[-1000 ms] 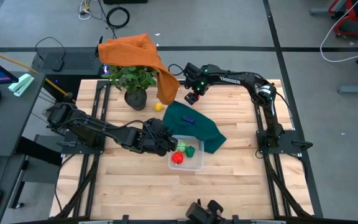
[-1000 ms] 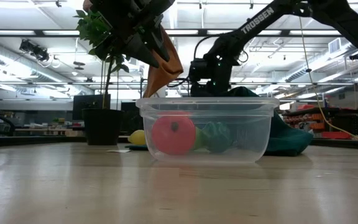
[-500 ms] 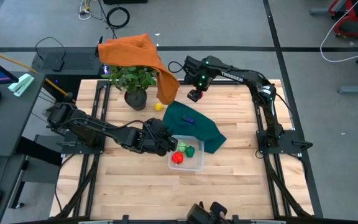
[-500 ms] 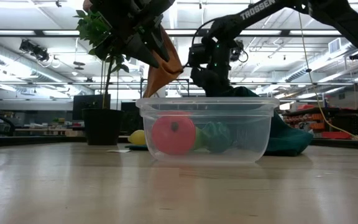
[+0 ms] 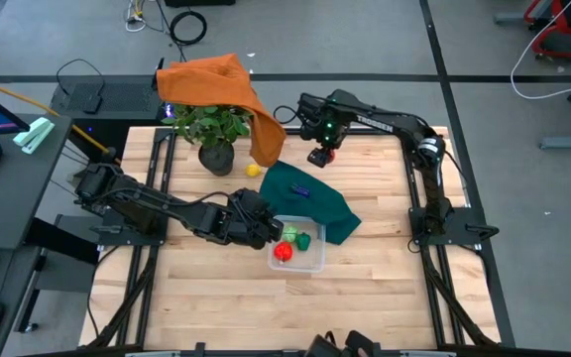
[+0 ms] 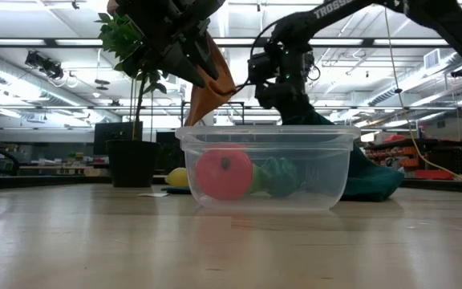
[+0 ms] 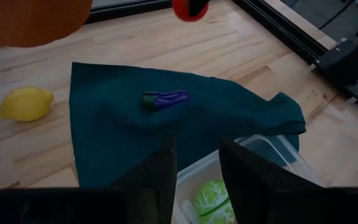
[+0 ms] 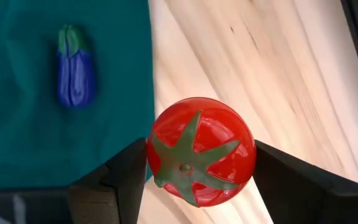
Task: Pick and placing Produce into tupperware
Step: Put the tomato into the transparent basket
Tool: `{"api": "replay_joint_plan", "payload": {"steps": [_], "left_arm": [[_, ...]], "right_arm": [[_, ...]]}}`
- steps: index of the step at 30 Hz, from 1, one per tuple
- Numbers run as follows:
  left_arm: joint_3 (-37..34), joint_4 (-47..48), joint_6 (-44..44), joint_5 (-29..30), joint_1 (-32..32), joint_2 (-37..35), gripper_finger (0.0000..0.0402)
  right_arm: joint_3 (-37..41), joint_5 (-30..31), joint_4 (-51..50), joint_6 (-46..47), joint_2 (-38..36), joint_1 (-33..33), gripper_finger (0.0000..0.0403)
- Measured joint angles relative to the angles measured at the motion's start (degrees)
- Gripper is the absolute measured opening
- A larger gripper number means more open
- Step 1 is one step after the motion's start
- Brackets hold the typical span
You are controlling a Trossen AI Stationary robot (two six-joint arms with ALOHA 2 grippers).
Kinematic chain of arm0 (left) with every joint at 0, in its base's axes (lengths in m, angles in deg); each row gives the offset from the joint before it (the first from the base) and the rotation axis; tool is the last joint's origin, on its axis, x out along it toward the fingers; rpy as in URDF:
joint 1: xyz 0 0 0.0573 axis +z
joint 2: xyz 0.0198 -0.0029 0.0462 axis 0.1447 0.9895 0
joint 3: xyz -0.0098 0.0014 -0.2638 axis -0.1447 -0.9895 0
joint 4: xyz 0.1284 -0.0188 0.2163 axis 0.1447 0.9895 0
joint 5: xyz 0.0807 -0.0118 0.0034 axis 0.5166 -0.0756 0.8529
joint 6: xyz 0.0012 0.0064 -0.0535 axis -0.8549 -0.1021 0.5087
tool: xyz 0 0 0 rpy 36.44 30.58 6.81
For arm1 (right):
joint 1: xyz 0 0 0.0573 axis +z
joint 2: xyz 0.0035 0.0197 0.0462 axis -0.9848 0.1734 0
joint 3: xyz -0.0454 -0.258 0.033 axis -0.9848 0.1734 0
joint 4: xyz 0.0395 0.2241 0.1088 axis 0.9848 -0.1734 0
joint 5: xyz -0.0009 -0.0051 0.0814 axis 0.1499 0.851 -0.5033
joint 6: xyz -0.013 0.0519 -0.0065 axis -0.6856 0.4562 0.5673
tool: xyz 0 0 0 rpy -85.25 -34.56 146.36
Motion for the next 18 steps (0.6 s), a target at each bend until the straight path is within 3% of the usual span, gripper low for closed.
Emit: {"api": "replay_joint_plan", "payload": {"steps": [7, 18], "left_arm": [[0.0, 0.0, 0.0, 0.0, 0.0, 0.0, 0.0132], [0.0, 0.1, -0.5, -0.8, 0.0, 0.0, 0.0132]], "right_arm": [[7.0, 0.2, 0.3, 0.4, -7.9, 1.8, 0.0229], [28.2, 0.1, 4.9, 6.6, -29.3, 9.1, 0.0229]]}}
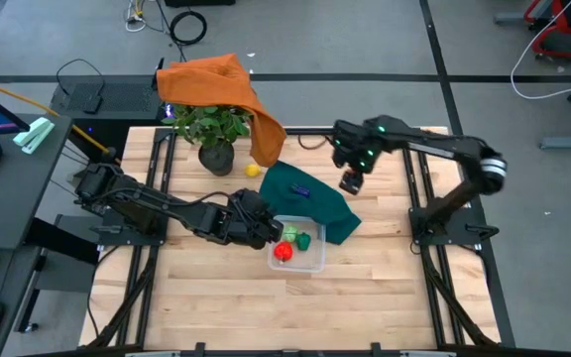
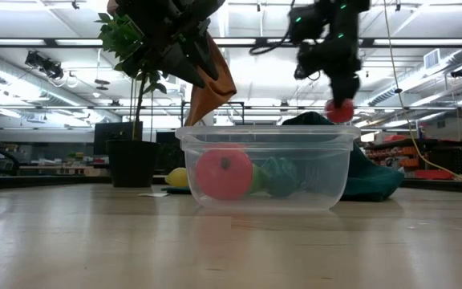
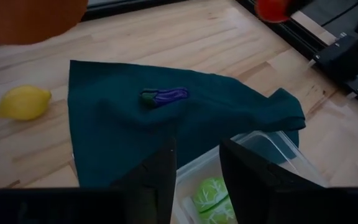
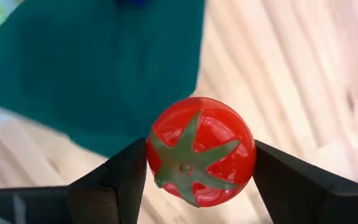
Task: Pick and placing Produce into tupperware
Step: Put the tomato into the transparent basket
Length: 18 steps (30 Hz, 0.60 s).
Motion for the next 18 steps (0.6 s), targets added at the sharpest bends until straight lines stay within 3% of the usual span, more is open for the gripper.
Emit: {"api": "replay_joint_plan", "payload": {"steps": [10, 14, 18], "left_arm": [[0.0, 0.0, 0.0, -1.9, 0.0, 0.0, 0.0127], [0.0, -0.4, -0.8, -5.0, -0.1, 0.0, 0.0133], [0.0, -4.5, -7.5, -9.4, -1.1, 0.0, 0.014]], "right_arm": [[11.1, -1.8, 0.3, 7.1, -13.6, 11.2, 0.0229], [11.8, -1.9, 0.5, 8.6, -15.2, 16.6, 0.0229], [11.3, -1.9, 3.9, 10.8, -14.9, 21.6, 0.0229]]}}
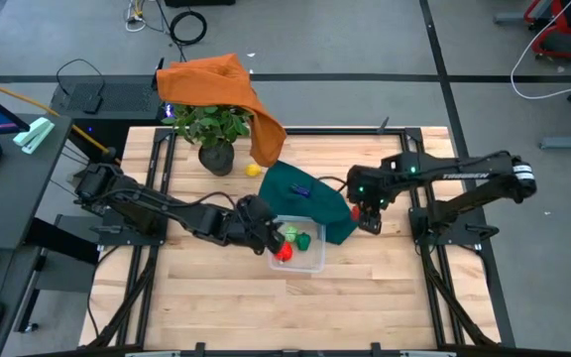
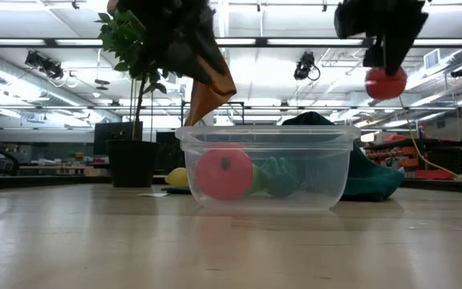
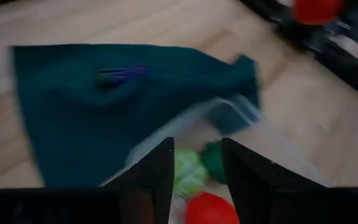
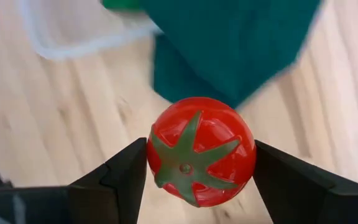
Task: Pick and placing Produce into tupperware
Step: Put the tomato into the transparent basket
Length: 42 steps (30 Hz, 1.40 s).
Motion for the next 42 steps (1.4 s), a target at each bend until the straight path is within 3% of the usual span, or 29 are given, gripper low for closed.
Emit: {"api": "replay_joint_plan", "payload": {"steps": [6, 15, 23, 31, 42], "left_arm": [[0.0, -8.9, -11.3, -5.7, -3.0, 0.0, 0.0142], [0.0, -9.3, -13.0, -9.8, -9.7, 0.0, 0.0123], [0.0, -3.6, -10.4, -7.2, -15.2, -0.7, 0.0122], [-1.2, -0.1, -9.9, -1.0, -17.7, -4.5, 0.0112], [-16.8, -20.3, -6.9, 1.8, -18.4, -7.9, 0.011]], "right_arm": [[-0.1, -0.4, 8.6, 6.4, 1.5, 4.8, 0.0229], [-0.5, -6.1, 22.6, 14.5, 5.2, 9.5, 0.0229], [-8.7, -4.9, 22.2, 14.5, 14.6, 14.4, 0.0229], [-18.8, -3.4, 19.9, 13.4, 24.6, 14.6, 0.0229], [-21.5, -2.2, 16.1, 12.4, 32.6, 13.7, 0.0229]]}}
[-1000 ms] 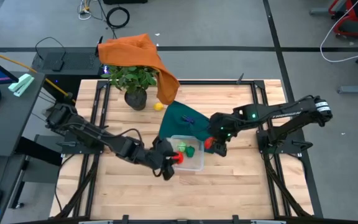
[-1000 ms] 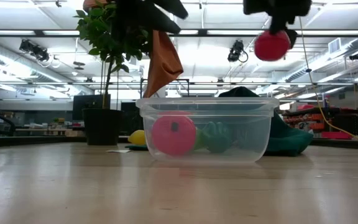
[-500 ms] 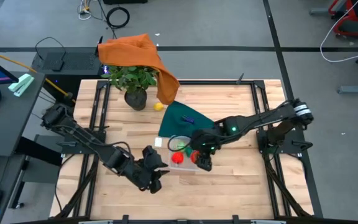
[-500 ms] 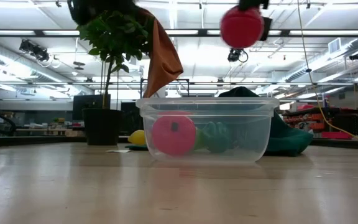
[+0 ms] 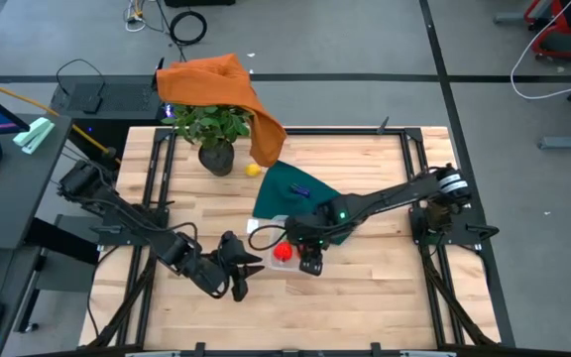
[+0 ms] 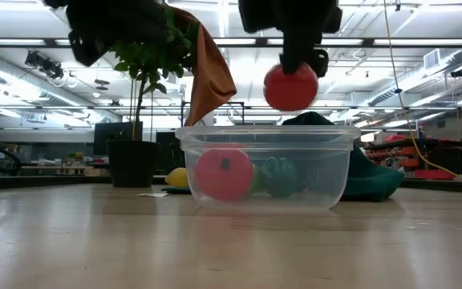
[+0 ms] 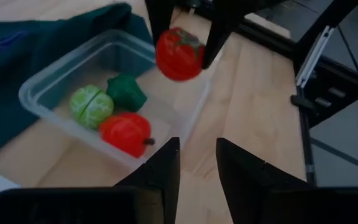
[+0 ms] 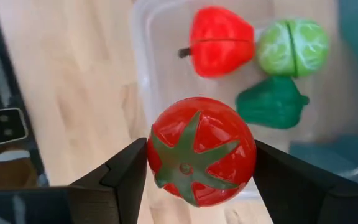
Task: Pick and placing Produce into tupperware
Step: Put the tomato into the transparent basket
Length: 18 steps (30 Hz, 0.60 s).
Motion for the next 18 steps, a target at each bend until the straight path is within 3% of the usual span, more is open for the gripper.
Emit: {"api": "replay_joint_plan", "payload": {"steps": [18], "left_arm": [[-1.8, -1.8, -0.6, 0.2, 1.9, 0.0, 0.0114]], "right_arm": [[0.3, -1.3, -0.7, 0.2, 6.2, -2.3, 0.0229]]}}
